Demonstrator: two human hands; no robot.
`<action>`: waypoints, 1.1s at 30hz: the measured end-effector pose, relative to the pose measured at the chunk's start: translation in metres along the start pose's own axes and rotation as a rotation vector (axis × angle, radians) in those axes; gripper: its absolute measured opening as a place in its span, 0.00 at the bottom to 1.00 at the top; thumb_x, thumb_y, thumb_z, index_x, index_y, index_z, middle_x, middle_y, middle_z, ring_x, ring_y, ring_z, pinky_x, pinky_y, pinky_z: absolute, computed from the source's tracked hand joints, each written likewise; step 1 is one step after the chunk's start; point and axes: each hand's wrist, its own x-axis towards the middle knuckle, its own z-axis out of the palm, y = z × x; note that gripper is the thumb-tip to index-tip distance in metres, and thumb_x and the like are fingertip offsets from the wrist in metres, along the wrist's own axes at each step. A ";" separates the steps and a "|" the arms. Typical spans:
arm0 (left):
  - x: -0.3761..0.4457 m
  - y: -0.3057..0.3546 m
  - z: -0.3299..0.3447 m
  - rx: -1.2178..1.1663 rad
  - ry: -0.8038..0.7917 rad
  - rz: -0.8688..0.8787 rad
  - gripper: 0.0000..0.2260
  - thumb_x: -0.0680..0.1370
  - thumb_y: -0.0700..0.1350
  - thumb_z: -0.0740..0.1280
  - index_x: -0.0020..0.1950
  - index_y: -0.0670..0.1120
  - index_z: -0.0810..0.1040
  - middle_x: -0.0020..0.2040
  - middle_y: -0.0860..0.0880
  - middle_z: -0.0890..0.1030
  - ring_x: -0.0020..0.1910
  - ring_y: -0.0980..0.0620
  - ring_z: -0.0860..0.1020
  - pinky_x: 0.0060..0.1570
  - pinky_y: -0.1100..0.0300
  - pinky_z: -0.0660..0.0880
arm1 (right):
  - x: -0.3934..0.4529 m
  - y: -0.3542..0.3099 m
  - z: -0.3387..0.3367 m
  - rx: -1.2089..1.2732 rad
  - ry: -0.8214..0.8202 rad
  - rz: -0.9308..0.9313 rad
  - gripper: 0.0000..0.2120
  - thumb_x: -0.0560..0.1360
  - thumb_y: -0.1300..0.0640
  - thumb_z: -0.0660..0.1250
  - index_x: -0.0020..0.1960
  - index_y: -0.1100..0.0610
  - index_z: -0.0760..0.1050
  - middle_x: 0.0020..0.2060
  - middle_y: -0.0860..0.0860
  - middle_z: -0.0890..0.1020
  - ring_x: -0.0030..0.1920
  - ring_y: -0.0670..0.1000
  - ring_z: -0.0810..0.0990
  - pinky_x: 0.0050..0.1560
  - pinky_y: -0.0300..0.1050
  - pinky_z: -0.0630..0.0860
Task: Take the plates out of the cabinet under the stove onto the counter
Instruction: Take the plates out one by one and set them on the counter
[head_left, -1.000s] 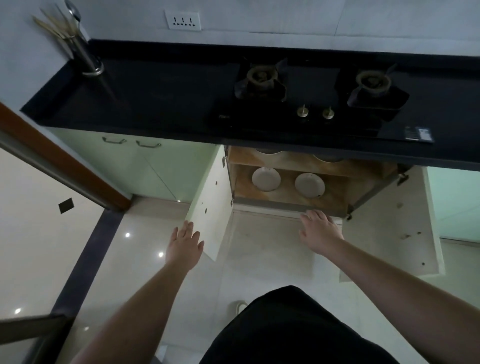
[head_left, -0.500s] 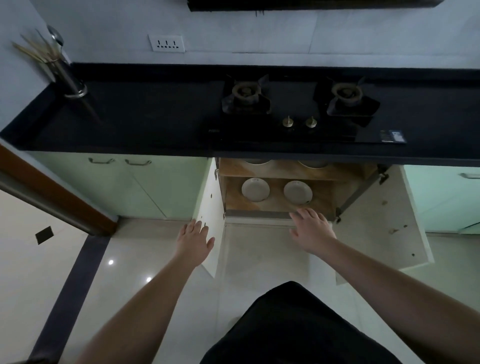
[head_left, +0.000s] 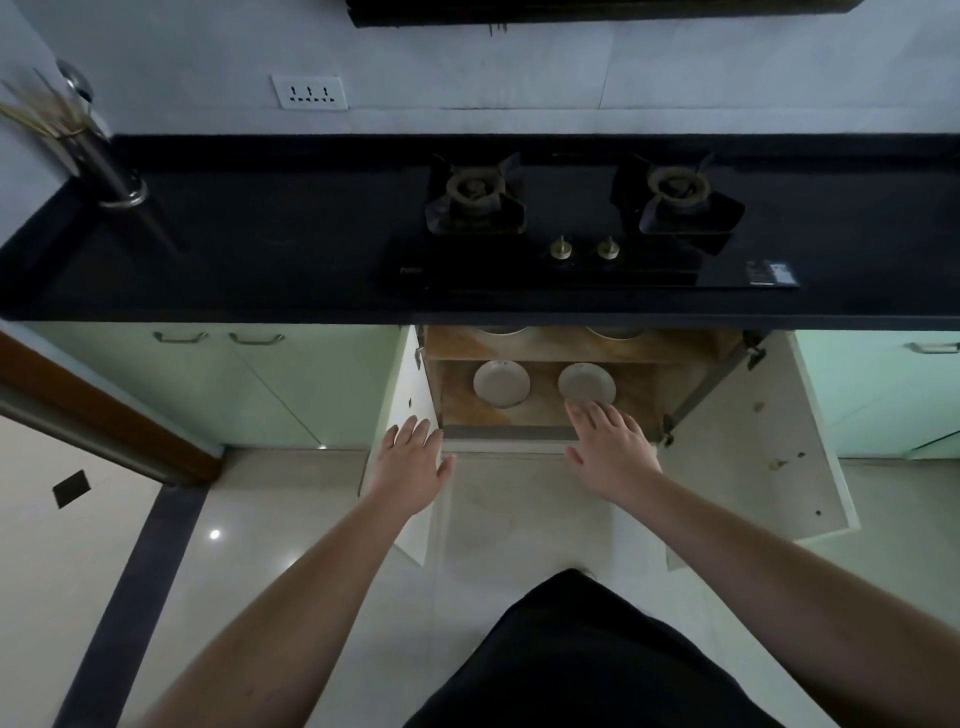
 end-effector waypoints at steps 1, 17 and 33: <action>0.003 0.002 0.000 -0.010 0.014 0.001 0.27 0.82 0.58 0.46 0.77 0.45 0.59 0.78 0.46 0.59 0.78 0.47 0.52 0.75 0.49 0.49 | 0.002 0.002 0.001 0.003 -0.002 -0.004 0.32 0.80 0.45 0.55 0.79 0.55 0.47 0.76 0.53 0.59 0.76 0.55 0.56 0.75 0.52 0.54; 0.098 0.046 -0.012 -0.064 0.089 0.017 0.29 0.81 0.57 0.45 0.74 0.42 0.65 0.75 0.43 0.67 0.75 0.44 0.63 0.72 0.48 0.59 | 0.105 0.042 0.033 0.086 0.005 -0.084 0.31 0.80 0.47 0.56 0.78 0.57 0.51 0.76 0.56 0.59 0.77 0.57 0.52 0.75 0.52 0.45; 0.208 0.053 0.103 -0.116 0.096 -0.115 0.31 0.80 0.61 0.41 0.79 0.46 0.55 0.79 0.45 0.56 0.78 0.47 0.51 0.75 0.51 0.48 | 0.208 0.069 0.149 0.072 0.098 -0.094 0.30 0.81 0.45 0.54 0.79 0.56 0.52 0.77 0.55 0.58 0.78 0.56 0.51 0.76 0.53 0.45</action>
